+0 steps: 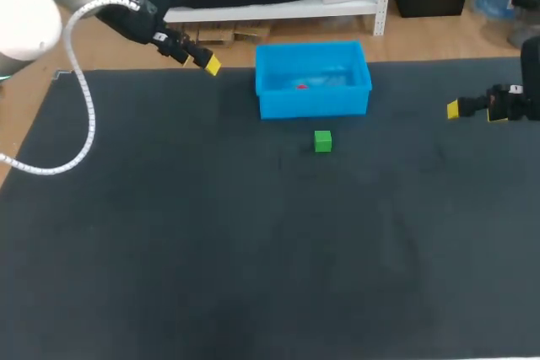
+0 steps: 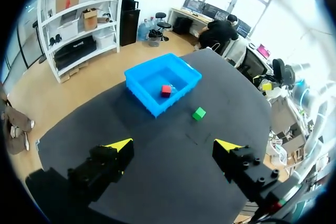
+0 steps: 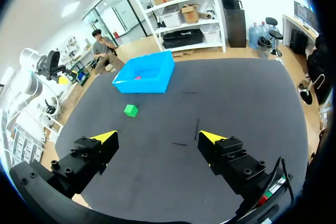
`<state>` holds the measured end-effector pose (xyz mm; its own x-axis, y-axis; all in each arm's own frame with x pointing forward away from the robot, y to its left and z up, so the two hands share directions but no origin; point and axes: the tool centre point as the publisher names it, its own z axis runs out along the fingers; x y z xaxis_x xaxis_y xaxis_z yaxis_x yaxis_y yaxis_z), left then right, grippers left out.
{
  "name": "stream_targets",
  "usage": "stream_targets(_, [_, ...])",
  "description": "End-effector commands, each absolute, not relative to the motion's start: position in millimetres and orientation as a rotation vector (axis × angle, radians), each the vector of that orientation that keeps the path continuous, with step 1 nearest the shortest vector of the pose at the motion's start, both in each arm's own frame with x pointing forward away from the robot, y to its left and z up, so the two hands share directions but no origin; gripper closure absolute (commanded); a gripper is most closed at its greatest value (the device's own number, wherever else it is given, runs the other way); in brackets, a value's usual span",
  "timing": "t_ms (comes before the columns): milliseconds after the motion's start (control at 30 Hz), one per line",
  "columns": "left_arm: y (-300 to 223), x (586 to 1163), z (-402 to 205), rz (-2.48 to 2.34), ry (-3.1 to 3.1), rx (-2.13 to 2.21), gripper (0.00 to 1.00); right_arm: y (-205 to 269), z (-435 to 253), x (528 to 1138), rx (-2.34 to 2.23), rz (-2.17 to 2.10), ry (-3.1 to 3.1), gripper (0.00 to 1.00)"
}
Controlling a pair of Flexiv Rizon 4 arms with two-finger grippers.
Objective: Use the left arm to pick the red cube and place it into the blue plastic box first, then use the right arm to grasp the green cube and put it into the same blue plastic box after the first action is fully finished.
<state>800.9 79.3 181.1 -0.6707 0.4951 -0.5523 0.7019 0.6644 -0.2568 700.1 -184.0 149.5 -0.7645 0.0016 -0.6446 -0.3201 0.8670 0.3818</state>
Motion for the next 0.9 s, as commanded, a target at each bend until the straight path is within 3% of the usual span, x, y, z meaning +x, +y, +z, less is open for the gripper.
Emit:
stream_targets(33, [85.0,790.7,180.6,-0.645,2.431,0.93,0.0,-184.1,149.3,700.3,-0.23,0.634,2.372,0.0])
stream_targets(900, [74.7,768.6,178.4,-0.686,2.412,1.026,0.0,-184.1,149.3,700.3,-0.23,0.634,2.372,0.0])
